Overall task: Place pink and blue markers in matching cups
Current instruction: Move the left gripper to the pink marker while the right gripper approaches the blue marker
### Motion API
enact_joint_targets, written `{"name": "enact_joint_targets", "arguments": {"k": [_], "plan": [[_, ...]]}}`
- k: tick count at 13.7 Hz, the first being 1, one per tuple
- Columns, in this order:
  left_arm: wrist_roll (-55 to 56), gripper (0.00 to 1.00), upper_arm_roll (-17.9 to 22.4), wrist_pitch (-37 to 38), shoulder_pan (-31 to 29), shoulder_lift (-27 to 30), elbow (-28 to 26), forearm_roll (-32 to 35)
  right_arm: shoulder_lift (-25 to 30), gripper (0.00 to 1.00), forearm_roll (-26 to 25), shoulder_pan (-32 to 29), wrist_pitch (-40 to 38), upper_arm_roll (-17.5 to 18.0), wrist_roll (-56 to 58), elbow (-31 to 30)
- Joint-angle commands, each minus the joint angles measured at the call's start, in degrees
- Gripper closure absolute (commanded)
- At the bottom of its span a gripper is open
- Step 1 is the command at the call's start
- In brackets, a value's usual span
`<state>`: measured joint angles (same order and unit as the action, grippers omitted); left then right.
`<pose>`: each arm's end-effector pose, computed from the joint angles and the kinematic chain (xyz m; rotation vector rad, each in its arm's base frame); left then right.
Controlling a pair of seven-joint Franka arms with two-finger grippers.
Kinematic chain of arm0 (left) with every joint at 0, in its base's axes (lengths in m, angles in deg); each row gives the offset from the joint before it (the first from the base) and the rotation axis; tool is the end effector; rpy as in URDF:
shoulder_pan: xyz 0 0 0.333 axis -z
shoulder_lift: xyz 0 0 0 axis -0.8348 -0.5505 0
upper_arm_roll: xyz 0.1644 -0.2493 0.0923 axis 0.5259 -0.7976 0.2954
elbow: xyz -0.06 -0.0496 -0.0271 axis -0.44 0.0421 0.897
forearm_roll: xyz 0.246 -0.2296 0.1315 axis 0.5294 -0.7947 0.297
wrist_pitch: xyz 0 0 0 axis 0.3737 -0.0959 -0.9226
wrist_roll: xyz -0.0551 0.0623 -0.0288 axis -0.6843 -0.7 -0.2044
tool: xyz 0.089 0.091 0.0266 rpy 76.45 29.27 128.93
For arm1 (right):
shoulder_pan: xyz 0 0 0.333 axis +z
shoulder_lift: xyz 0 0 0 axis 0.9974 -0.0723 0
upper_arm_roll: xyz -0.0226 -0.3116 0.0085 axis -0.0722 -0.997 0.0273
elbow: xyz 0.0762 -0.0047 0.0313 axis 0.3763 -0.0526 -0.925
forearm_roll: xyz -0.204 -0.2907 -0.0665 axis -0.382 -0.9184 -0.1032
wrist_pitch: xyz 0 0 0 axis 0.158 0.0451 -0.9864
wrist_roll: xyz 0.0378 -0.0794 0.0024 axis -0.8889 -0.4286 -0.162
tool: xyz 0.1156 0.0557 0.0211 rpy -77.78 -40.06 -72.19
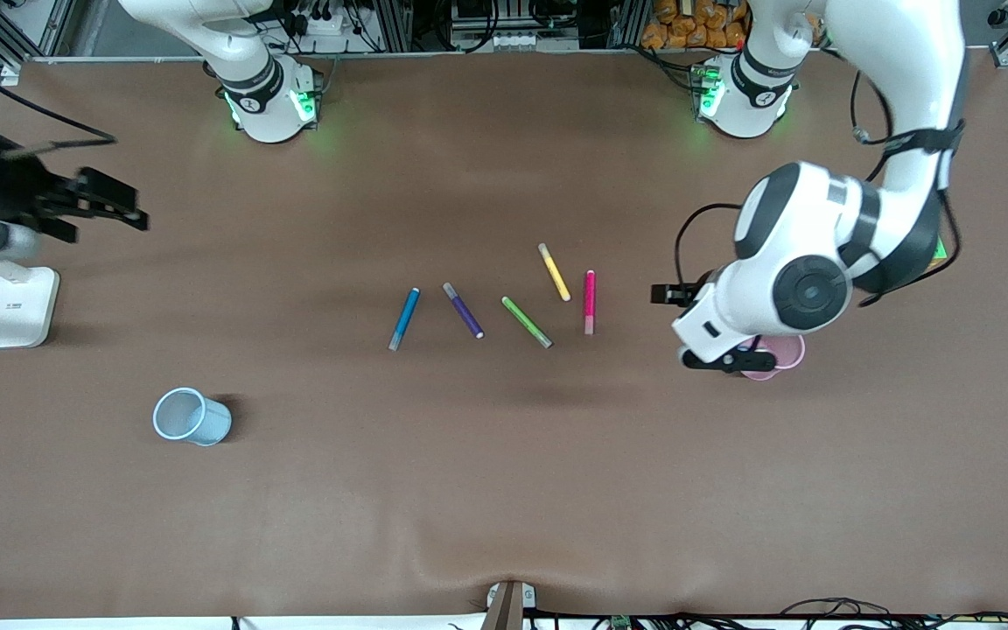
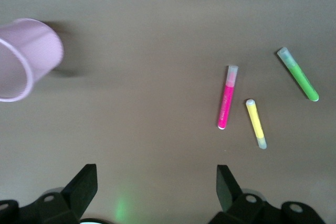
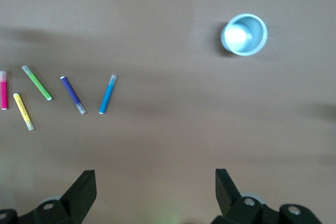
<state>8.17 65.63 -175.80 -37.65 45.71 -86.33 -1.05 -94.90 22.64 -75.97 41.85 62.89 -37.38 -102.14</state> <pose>0.5587 -0.2475 0.3608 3.0787 -0.0811 -0.5758 0.5380 0.0709 0.5884 -2.9967 -0.1931 0.1485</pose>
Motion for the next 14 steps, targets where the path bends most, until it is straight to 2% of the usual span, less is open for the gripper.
{"name": "enact_joint_targets", "arguments": {"k": [1,2,6,8,12,14], "plan": [[4.75,0.00,0.29,-2.94,3.02,-3.56,0.98,-1.22,-5.65,0.00,0.95,2.49,4.51,-0.44,-0.40,1.66],[6.51,0.00,0.29,-4.17,4.25,-4.96,0.98,-1.31,-6.53,0.00,0.43,3.11,5.23,-0.44,-0.40,1.66],[7.14,0.16,0.20,-6.81,5.75,-9.27,0.98,-3.68,-8.99,0.00,0.42,2.94,5.32,-0.44,-0.40,1.66],[7.14,0.36,0.29,-9.53,7.50,-11.47,0.98,-4.21,-11.54,0.00,1.82,2.59,5.41,-0.44,-0.40,1.66],[8.64,0.43,0.29,-14.37,9.26,-15.16,0.54,-4.13,-13.92,0.00,5.95,2.24,6.28,-0.44,0.03,1.83],[8.64,0.44,0.29,-15.52,9.44,-16.13,0.54,-3.95,-15.14,0.00,5.87,3.03,8.65,-0.53,-0.32,1.66]]}}
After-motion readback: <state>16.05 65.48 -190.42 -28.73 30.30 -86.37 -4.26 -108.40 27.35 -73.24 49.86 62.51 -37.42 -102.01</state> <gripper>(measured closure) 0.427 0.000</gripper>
